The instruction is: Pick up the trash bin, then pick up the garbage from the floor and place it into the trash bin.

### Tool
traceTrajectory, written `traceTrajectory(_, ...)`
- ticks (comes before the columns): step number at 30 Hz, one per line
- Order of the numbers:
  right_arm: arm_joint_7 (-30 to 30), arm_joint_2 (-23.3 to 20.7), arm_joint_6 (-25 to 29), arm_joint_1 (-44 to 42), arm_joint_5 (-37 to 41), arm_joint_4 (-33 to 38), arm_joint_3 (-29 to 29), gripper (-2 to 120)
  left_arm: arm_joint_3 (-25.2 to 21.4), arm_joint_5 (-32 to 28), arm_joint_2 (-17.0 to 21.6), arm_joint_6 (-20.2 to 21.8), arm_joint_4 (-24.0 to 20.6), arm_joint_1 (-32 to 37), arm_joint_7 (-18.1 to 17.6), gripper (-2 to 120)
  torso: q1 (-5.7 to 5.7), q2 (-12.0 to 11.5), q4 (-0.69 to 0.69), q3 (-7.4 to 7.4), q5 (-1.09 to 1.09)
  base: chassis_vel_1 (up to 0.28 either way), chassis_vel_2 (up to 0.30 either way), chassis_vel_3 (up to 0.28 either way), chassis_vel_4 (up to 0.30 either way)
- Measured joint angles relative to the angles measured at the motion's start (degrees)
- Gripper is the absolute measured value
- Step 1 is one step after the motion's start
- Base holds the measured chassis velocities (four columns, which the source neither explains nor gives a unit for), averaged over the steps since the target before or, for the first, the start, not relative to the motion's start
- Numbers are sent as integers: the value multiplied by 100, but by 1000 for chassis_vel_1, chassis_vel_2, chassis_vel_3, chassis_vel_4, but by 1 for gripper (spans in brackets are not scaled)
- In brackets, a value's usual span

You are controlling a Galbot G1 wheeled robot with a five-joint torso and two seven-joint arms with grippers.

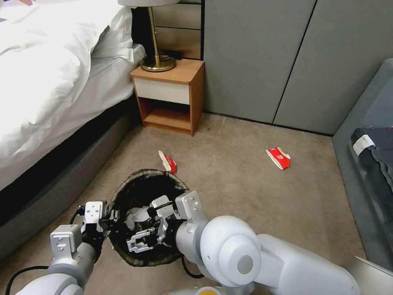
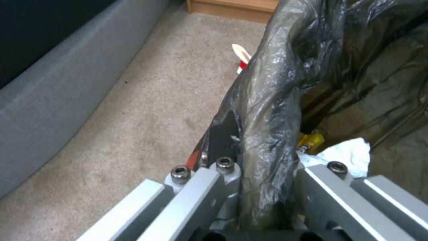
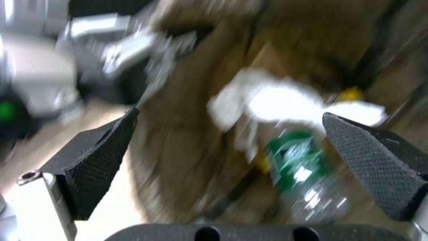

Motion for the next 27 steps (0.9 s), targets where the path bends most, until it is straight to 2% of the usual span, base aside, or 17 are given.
traceTrajectory(1, -420, -140, 95, -32, -493, 3, 104, 100, 0, 0, 2, 0, 0, -6, 0, 0, 0, 0, 0, 0, 1, 0, 0, 0, 0)
traceTrajectory(3, -644, -219, 141, -52, -762, 6, 167, 100, -1, -1, 2, 0, 0, -9, 0, 0, 0, 0, 0, 0, 0, 0, 0, 0, 0)
traceTrajectory(5, -1604, -578, 350, -170, -1932, 43, 498, 100, -1, -5, 7, 0, 0, -26, 2, 0, 0, 0, -1, 0, 0, 0, 0, 0, 0)
traceTrajectory(7, -1754, -633, 399, -198, -2092, 53, 568, 100, -1, -6, 7, 0, 0, -28, 2, 0, 0, 0, -1, 0, 1, 0, 0, 0, 0)
traceTrajectory(8, -2312, -854, 606, -333, -2599, 121, 899, 100, -2, -8, 9, -1, 0, -36, 3, 0, 0, 0, -2, 0, 1, 0, 0, 0, 0)
traceTrajectory(9, -2603, -1003, 743, -456, -2826, 199, 1150, 100, 1, -8, 9, -3, 0, -39, 3, 0, 0, 0, -1, 0, 1, 0, 0, 0, 0)
traceTrajectory(10, -2603, -1003, 743, -456, -2826, 199, 1150, 100, 1, -8, 9, -3, 0, -39, 3, 0, 0, 0, -1, 0, 1, 0, 0, 0, 0)
traceTrajectory(13, -3028, -1278, 1070, -871, -3220, 396, 1718, 100, 13, -6, 9, -6, 0, -41, 4, 0, 0, 0, -1, 0, 1, 0, 0, 0, 0)
traceTrajectory(15, -3104, -1332, 1188, -990, -3334, 423, 1815, 100, 15, -5, 9, -7, 0, -43, 5, 0, 0, 0, 0, 0, 1, 0, 0, 0, 0)
traceTrajectory(18, -3324, -1480, 1790, -1539, -3972, 445, 2163, 100, 14, -2, 12, -12, 0, -45, 7, 0, 0, 0, -2, 0, 1, 0, 0, 0, 0)
traceTrajectory(20, -3350, -1497, 2005, -1743, -4178, 435, 2292, 100, 8, -2, 14, -15, 0, -39, 9, 0, 0, 0, 0, 0, 0, 0, 0, 0, 0)
traceTrajectory(21, -3400, -1494, 2332, -2135, -4559, 391, 2618, 100, -6, -1, 23, -16, 0, -25, 10, 0, 0, 0, -1, 0, 1, 0, 0, 0, 0)
traceTrajectory(22, -3400, -1494, 2332, -2135, -4559, 391, 2618, 100, -6, -1, 23, -16, 0, -25, 10, 0, 0, 0, -1, 0, 1, 0, 0, 0, 0)
traceTrajectory(25, -3576, -1357, 2723, -3026, -5317, 300, 3535, 100, -18, 1, 21, -18, 0, 3, 11, 0, 0, 0, -1, 0, 0, 0, 0, 0, 0)
traceTrajectory(26, -3576, -1357, 2723, -3026, -5317, 300, 3535, 100, -18, 1, 21, -18, 0, 3, 11, 0, 0, 0, -1, 0, 0, 0, 0, 0, 0)
traceTrajectory(27, -3580, -1280, 2809, -3308, -5522, 276, 3820, 100, -18, 3, 17, -23, 0, 5, 12, 0, 0, 0, -1, 0, 0, 0, 0, 0, 0)
